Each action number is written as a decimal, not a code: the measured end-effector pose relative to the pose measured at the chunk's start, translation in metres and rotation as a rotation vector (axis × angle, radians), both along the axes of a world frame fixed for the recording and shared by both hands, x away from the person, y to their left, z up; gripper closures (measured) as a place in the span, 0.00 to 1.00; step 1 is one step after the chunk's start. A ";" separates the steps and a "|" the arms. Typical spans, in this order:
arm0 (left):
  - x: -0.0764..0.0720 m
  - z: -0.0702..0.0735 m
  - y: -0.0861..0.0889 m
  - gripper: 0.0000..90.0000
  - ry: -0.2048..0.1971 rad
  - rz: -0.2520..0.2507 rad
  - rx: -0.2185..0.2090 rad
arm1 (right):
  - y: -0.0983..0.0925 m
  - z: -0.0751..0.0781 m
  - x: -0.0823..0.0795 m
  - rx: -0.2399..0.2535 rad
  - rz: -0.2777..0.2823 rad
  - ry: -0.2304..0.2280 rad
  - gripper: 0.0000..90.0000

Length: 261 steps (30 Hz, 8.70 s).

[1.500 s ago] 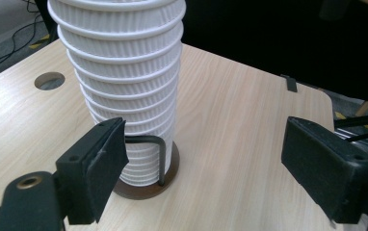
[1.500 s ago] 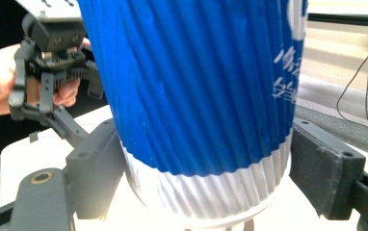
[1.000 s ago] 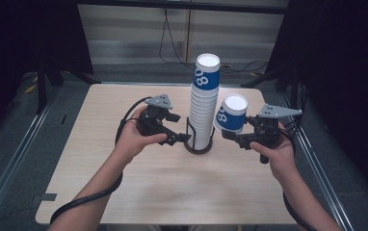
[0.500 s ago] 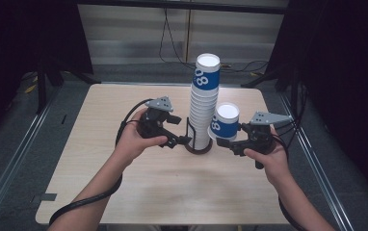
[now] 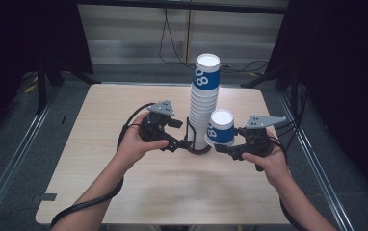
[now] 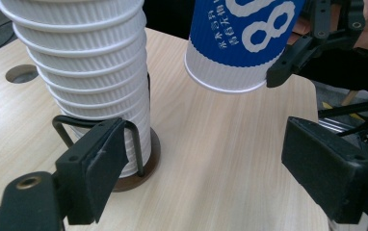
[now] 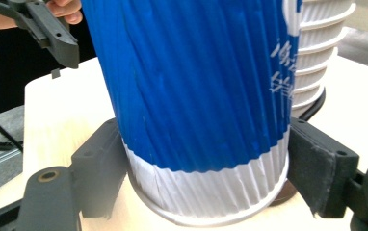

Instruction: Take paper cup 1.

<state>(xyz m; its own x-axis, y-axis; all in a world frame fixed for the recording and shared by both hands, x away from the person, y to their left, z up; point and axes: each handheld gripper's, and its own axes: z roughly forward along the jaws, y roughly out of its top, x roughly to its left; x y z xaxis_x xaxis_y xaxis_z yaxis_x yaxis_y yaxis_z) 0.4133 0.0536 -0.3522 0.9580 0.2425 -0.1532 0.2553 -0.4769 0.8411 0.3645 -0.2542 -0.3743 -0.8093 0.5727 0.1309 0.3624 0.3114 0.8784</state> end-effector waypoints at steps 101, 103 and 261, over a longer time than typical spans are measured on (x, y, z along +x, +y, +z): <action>-0.013 -0.006 -0.044 0.19 0.054 -0.177 0.501 | 0.067 -0.009 0.005 -0.704 0.318 0.116 0.24; -0.013 -0.005 -0.045 0.19 0.062 -0.184 0.497 | 0.069 -0.010 0.006 -0.712 0.333 0.101 0.24; -0.006 -0.035 -0.008 0.33 0.220 -0.196 0.283 | 0.042 -0.045 -0.001 -0.223 0.315 -0.003 0.14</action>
